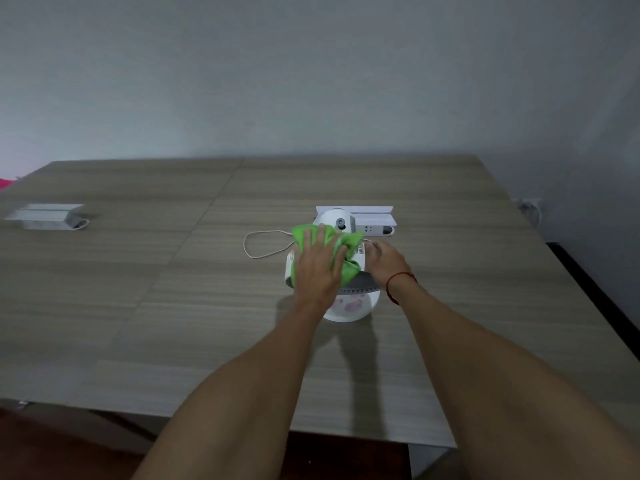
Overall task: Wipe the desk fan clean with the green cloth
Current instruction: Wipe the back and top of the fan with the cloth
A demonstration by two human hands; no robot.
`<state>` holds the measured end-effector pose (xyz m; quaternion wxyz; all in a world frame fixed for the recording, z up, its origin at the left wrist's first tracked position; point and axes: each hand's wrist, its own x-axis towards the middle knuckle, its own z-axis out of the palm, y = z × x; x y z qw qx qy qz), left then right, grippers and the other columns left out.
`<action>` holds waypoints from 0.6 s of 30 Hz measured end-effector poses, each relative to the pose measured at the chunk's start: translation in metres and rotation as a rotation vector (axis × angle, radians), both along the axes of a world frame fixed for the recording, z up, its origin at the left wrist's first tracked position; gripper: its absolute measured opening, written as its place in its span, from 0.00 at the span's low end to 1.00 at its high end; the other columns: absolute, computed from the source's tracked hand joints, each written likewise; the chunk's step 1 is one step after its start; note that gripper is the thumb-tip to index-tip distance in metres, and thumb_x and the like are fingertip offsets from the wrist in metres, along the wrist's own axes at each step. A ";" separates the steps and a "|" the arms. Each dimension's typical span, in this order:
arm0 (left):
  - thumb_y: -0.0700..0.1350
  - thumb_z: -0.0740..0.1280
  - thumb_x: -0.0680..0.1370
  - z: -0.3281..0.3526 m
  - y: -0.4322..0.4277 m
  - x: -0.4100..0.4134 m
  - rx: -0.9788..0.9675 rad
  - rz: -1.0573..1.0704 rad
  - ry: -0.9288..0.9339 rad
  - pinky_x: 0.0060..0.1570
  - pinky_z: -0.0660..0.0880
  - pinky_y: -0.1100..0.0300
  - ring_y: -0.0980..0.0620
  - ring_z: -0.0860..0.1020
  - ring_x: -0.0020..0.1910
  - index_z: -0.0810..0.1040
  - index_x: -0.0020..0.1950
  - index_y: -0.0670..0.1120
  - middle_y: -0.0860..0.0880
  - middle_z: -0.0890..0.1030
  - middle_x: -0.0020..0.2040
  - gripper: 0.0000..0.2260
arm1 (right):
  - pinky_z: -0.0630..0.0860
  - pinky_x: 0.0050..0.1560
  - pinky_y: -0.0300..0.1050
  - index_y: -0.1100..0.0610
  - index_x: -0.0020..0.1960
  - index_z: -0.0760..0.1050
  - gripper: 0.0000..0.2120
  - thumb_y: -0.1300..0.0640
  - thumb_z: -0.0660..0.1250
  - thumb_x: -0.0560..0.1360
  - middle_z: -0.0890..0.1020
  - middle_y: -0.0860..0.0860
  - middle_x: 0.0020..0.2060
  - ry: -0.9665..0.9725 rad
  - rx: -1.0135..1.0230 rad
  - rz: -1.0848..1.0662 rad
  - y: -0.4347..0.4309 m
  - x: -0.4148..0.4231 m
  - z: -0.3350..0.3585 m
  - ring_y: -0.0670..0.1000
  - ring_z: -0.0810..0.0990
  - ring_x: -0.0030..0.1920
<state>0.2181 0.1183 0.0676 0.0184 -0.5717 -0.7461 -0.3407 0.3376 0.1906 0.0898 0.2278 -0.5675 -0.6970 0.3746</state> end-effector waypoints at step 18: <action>0.51 0.50 0.84 -0.008 0.005 -0.035 -0.001 0.384 -0.754 0.65 0.69 0.50 0.38 0.74 0.65 0.74 0.66 0.38 0.37 0.77 0.64 0.23 | 0.69 0.57 0.48 0.59 0.47 0.70 0.13 0.57 0.49 0.81 0.73 0.60 0.57 0.175 0.002 -0.029 -0.001 -0.020 -0.014 0.57 0.73 0.57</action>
